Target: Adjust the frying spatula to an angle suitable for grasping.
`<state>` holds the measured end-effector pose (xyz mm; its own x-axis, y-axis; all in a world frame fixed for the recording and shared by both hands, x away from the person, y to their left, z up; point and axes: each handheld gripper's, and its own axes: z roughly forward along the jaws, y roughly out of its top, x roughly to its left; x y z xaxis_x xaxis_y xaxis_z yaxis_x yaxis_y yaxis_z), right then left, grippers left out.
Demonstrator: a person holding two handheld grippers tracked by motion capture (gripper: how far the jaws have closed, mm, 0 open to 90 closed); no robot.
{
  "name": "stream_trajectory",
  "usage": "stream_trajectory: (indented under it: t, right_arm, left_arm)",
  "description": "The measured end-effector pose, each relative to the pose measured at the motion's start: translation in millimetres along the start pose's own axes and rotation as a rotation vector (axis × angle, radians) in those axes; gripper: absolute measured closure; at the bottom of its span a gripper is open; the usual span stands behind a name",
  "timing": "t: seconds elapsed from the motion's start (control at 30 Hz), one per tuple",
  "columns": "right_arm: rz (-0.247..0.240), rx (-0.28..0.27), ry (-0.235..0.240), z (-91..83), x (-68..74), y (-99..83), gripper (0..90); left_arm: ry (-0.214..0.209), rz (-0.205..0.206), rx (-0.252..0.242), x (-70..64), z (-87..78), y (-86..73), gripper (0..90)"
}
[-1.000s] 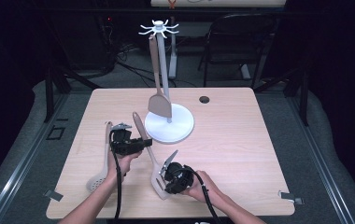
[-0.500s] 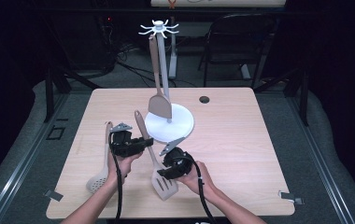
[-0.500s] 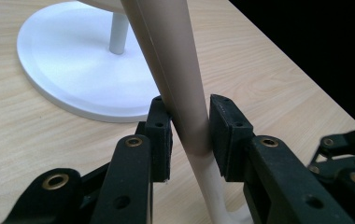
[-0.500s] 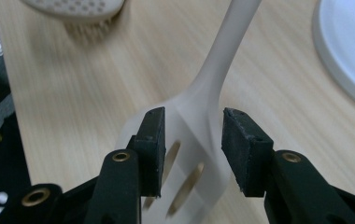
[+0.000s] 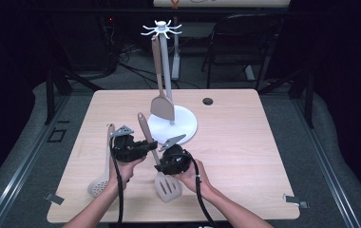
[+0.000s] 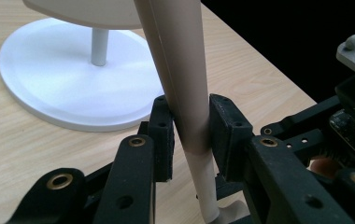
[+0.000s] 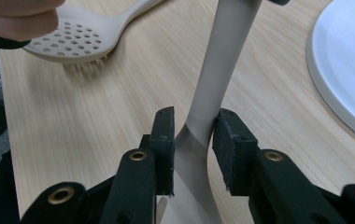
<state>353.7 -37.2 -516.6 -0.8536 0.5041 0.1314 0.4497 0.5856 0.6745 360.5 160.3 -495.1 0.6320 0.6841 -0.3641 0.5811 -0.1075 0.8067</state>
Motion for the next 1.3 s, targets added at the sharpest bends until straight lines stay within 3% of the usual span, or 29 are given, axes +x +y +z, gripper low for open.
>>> stream_trajectory:
  t: [0.4,0.43,0.53,0.63,0.67,0.73,0.87,1.1,1.2,1.3]
  right_arm:
    - [0.009,-0.021,-0.009,-3.5,-0.8,-3.7,70.0]
    - [0.013,-0.025,-0.008,-3.9,-1.2,-4.1,68.4]
    - [0.027,-0.012,-0.035,-7.3,-3.1,-6.7,49.5]
    - [0.046,-0.003,-0.041,-12.1,-8.1,-13.5,43.2]
    - [0.06,0.005,-0.054,-17.3,-12.8,-19.4,35.1]
    - [0.078,0.003,-0.06,-23.3,-16.2,-23.1,29.2]
    - [0.066,-0.006,-0.079,-32.8,-17.2,-24.1,18.8]
    - [0.064,-0.003,-0.092,-47.5,-20.8,-29.5,13.3]
    - [0.068,-0.01,-0.098,-51.9,-23.2,-32.1,11.9]
    - [0.058,0.02,-0.12,-60.0,-27.3,-36.0,10.6]
  left_arm:
    - [-0.027,0.001,-0.002,-2.6,6.6,-5.7,73.4]
    - [-0.032,-0.003,-0.004,-3.1,6.8,-5.4,73.6]
    - [-0.038,-0.004,-0.008,-3.8,6.7,-4.8,74.2]
    - [-0.045,-0.006,-0.003,-3.8,6.2,-4.2,74.3]
    - [-0.054,-0.008,-0.006,-3.7,6.5,-3.2,74.7]
    - [-0.066,-0.007,-0.008,-5.0,6.1,-1.6,75.1]
    - [-0.074,0.021,-0.021,-10.1,4.9,2.2,75.7]
    - [-0.092,0.061,-0.041,-17.8,1.4,10.9,77.1]
    - [-0.099,0.098,-0.045,-21.8,-1.5,15.6,77.2]
    - [-0.108,0.128,-0.049,-25.4,-3.7,19.9,77.5]
